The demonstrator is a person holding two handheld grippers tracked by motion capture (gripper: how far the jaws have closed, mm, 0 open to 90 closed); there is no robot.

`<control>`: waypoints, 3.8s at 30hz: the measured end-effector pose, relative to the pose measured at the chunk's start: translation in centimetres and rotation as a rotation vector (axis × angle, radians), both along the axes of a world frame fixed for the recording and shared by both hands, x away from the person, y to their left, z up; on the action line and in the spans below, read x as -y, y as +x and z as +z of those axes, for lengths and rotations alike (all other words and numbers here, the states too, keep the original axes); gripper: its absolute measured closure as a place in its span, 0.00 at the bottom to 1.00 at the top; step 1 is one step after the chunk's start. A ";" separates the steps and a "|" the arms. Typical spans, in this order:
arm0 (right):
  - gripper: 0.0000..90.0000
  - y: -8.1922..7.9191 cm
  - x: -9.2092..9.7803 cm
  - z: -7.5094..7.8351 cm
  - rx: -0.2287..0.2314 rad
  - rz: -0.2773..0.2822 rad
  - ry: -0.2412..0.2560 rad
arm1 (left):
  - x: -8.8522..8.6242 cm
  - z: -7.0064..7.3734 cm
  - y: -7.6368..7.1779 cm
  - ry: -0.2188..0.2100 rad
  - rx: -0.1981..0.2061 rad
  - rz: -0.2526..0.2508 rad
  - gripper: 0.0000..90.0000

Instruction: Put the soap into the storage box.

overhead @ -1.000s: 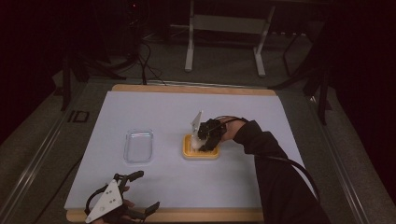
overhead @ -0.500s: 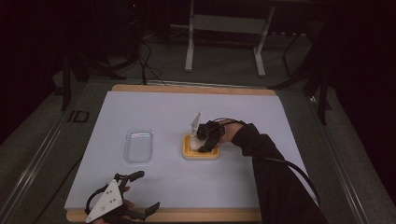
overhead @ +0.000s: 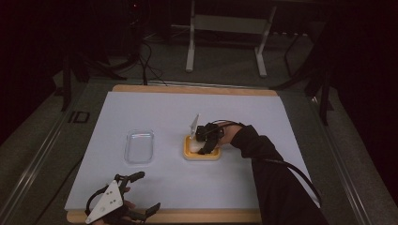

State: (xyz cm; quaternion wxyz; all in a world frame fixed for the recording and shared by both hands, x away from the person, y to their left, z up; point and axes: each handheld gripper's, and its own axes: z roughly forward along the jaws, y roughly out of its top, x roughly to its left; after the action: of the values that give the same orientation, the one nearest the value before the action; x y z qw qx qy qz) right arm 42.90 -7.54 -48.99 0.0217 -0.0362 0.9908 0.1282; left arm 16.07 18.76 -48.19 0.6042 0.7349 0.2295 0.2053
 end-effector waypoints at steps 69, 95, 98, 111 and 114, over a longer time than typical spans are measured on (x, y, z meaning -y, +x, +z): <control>0.15 -5.0 11.2 3.3 0.158 -0.725 0.363 | 0.3 0.0 0.1 0.001 -0.010 0.001 0.01; 0.15 -9.9 15.1 2.0 0.211 -0.852 0.476 | 0.3 -0.1 0.1 0.014 -0.017 0.001 0.01; 0.15 -10.4 15.7 1.8 0.209 -0.871 0.482 | 0.3 -0.1 0.1 0.014 -0.016 0.002 0.01; 0.15 -11.9 17.0 1.6 0.214 -0.906 0.508 | 0.4 -0.1 0.0 0.018 -0.018 0.002 0.01; 0.15 -12.4 17.3 1.4 0.207 -0.918 0.505 | 0.4 -0.1 0.1 0.018 -0.020 0.002 0.01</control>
State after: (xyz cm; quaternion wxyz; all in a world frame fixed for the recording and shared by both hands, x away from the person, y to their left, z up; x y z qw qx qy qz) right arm 30.55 -24.80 -47.54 0.1814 0.3948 0.8358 0.3357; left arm 16.13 18.38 -48.28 0.5949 0.7423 0.2341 0.2007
